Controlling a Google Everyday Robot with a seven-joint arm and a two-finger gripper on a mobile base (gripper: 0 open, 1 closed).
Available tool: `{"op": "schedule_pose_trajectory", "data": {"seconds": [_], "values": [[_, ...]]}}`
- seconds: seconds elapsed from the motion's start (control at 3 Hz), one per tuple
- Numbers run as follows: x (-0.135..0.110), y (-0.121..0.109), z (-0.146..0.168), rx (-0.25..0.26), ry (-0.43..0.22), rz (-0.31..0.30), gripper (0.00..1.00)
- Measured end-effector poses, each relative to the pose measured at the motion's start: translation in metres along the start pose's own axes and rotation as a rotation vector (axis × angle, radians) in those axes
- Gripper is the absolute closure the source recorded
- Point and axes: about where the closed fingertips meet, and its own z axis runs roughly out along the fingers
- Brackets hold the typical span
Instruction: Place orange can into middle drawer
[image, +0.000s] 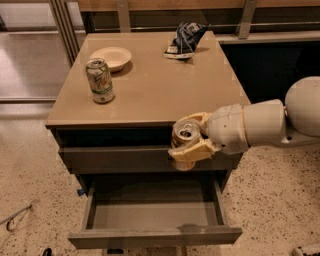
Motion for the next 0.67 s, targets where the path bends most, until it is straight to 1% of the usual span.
{"op": "schedule_pose_trajectory", "data": {"seconds": [0.33, 0.67], "values": [[0.0769, 0.025, 0.0282, -0.014, 0.018, 0.014, 1.0], [0.0801, 0.0254, 0.0297, -0.013, 0.022, 0.008, 1.0]]}}
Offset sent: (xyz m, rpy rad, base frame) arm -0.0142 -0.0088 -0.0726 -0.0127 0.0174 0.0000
